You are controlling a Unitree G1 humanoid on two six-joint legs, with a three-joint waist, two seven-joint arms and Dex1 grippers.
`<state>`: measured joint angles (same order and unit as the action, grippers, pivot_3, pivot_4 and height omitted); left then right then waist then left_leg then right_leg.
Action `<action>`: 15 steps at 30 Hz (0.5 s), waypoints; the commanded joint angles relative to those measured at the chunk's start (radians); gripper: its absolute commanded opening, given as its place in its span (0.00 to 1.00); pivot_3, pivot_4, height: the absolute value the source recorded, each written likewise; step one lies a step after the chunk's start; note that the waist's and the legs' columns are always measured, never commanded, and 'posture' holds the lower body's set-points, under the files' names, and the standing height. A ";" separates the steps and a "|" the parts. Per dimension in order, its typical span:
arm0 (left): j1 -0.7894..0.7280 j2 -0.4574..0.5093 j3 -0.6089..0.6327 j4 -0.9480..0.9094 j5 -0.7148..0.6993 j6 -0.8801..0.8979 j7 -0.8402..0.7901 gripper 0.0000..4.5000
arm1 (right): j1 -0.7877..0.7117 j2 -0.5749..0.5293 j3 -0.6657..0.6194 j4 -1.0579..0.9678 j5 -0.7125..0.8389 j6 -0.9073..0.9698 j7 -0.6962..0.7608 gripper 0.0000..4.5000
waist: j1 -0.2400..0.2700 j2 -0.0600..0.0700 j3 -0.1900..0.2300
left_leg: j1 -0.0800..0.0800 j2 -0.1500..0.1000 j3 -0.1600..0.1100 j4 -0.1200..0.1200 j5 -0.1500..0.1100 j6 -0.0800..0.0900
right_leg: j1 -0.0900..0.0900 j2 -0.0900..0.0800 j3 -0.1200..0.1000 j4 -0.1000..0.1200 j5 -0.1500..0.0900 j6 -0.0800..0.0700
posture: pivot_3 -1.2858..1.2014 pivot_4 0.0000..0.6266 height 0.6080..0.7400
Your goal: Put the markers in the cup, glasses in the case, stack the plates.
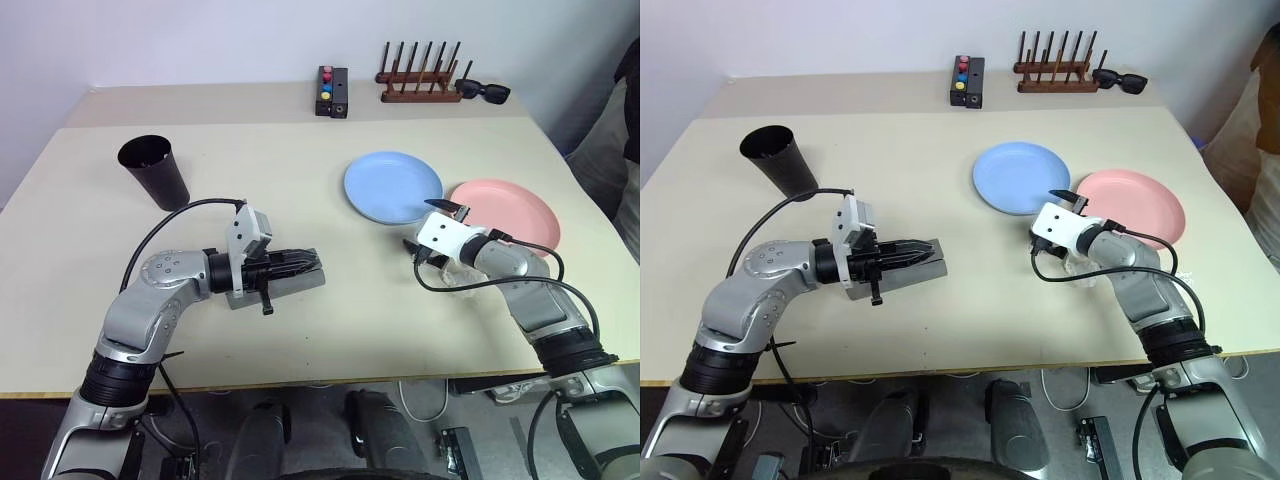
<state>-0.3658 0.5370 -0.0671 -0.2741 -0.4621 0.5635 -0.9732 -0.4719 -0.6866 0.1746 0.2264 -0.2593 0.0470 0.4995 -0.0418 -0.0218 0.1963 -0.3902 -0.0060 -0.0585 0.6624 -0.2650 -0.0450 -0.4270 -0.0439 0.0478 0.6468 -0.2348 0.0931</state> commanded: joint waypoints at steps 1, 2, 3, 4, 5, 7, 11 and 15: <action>-0.009 -0.003 0.007 -0.027 -0.018 -0.006 0.011 0.07 | -0.002 -0.016 -0.088 -0.041 0.023 0.106 -0.009 1.00 | 0.001 0.000 0.000 | 0.000 0.000 0.000 0.000 0.000 0.000 | 0.000 0.000 0.000 0.000 0.000 0.000 | 0.52 0.24 0.96; -0.008 -0.004 0.008 -0.028 -0.020 -0.006 0.014 0.07 | 0.012 -0.013 -0.110 -0.063 0.038 0.161 -0.001 1.00 | 0.001 0.000 0.000 | 0.000 0.000 0.000 0.000 0.000 0.000 | 0.000 0.000 0.000 0.000 0.000 0.000 | 0.52 0.24 0.96; -0.009 -0.005 0.008 -0.027 -0.022 -0.007 0.016 0.07 | 0.024 -0.010 -0.127 -0.082 0.050 0.210 0.008 1.00 | 0.002 0.000 0.000 | 0.000 0.000 0.000 0.000 0.000 0.000 | 0.000 0.000 0.000 0.000 0.000 0.000 | 0.52 0.24 0.96; -0.008 -0.006 0.007 -0.027 -0.024 -0.007 0.017 0.07 | 0.034 -0.006 -0.140 -0.098 0.056 0.252 0.009 1.00 | 0.003 0.000 0.000 | 0.000 0.000 0.000 0.000 0.000 0.000 | 0.000 0.000 0.000 0.000 0.000 0.000 | 0.52 0.24 0.96; -0.008 -0.006 0.006 -0.028 -0.025 -0.008 0.018 0.07 | 0.041 -0.004 -0.149 -0.110 0.060 0.280 0.009 1.00 | 0.003 0.000 0.000 | 0.000 0.000 0.000 0.000 0.000 0.000 | 0.000 0.000 0.000 0.000 0.000 0.000 | 0.52 0.24 0.96; -0.009 -0.008 0.002 -0.028 -0.025 -0.010 0.017 0.07 | 0.046 0.003 -0.161 -0.122 0.067 0.333 0.006 1.00 | 0.003 0.000 0.000 | 0.000 0.000 0.000 0.000 0.000 0.000 | 0.000 0.000 0.000 0.000 0.000 0.000 | 0.52 0.24 0.96; -0.023 -0.019 -0.006 -0.016 -0.022 -0.016 0.013 0.07 | 0.045 0.002 -0.166 -0.106 0.064 0.397 -0.007 1.00 | 0.001 0.000 0.000 | 0.000 0.000 0.000 0.000 0.000 0.000 | 0.000 0.000 0.000 0.000 0.000 0.000 | 0.52 0.24 0.96; -0.025 -0.022 -0.005 -0.012 -0.018 -0.021 0.012 0.06 | 0.047 -0.002 -0.165 -0.117 0.072 0.415 -0.002 0.74 | 0.002 0.000 0.000 | 0.000 0.000 0.000 0.000 0.000 0.000 | 0.000 0.000 0.000 0.000 0.000 0.000 | 0.52 0.24 0.96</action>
<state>-0.3691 0.5179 -0.0684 -0.2731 -0.4667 0.5611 -0.9577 -0.4201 -0.6827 0.0296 0.1326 -0.1916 0.4551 0.5017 -0.0397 -0.0216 0.1962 -0.3903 -0.0064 -0.0583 0.6626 -0.2650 -0.0450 -0.4267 -0.0441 0.0480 0.6465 -0.2349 0.0929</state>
